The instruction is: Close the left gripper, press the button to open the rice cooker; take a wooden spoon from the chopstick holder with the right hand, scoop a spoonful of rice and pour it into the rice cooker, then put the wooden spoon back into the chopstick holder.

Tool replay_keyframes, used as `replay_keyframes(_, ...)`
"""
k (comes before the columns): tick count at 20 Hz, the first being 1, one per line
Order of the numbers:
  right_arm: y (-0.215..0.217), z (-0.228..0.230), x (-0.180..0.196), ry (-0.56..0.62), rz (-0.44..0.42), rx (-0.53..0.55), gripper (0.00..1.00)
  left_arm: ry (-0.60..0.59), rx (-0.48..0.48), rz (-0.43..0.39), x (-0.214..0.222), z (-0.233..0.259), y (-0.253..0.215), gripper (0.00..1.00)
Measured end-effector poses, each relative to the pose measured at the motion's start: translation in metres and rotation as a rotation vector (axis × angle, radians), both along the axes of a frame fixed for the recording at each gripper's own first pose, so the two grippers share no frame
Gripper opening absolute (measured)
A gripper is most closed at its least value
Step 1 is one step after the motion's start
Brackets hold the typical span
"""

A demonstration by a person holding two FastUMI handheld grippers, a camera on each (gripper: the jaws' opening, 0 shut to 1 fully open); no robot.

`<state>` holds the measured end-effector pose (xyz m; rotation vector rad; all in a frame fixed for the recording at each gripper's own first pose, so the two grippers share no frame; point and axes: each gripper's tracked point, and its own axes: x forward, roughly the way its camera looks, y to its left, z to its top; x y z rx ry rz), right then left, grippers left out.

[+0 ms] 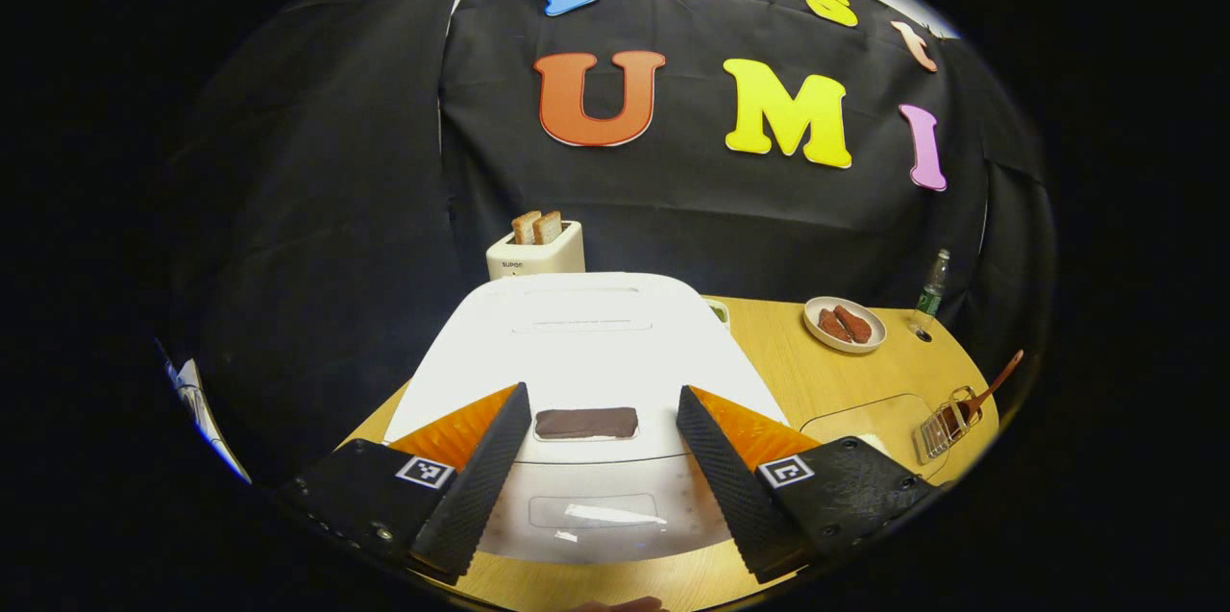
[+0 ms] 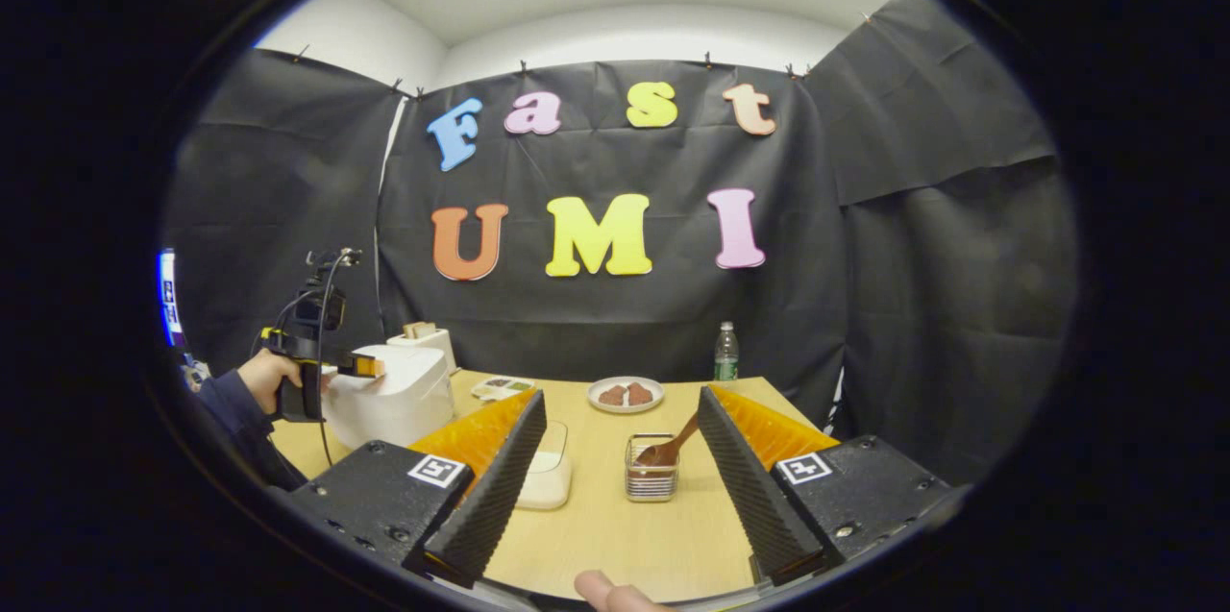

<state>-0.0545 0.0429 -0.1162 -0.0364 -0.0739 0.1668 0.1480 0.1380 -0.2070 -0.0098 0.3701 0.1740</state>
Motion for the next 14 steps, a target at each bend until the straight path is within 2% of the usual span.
replay_keyframes(3, 0.0, 0.007, 0.006, -0.002, -0.005, -0.011, 1.0, -0.048, -0.038, -0.017, -0.005, 0.02, -0.011, 0.99)
replay_keyframes(7, -0.011, 0.016, 0.017, 0.002, -0.04, -0.005, 1.0, -0.148, -0.003, -0.044, -0.027, 0.066, -0.024, 0.95)
replay_keyframes(12, -0.011, 0.015, 0.021, 0.034, -0.047, -0.001, 0.99, -0.214, 0.026, -0.072, -0.076, 0.11, -0.048, 0.94)
replay_keyframes(14, -0.009, 0.022, 0.018, 0.02, -0.048, -0.006, 1.0, -0.238, 0.009, -0.082, -0.099, 0.122, -0.059, 0.94)
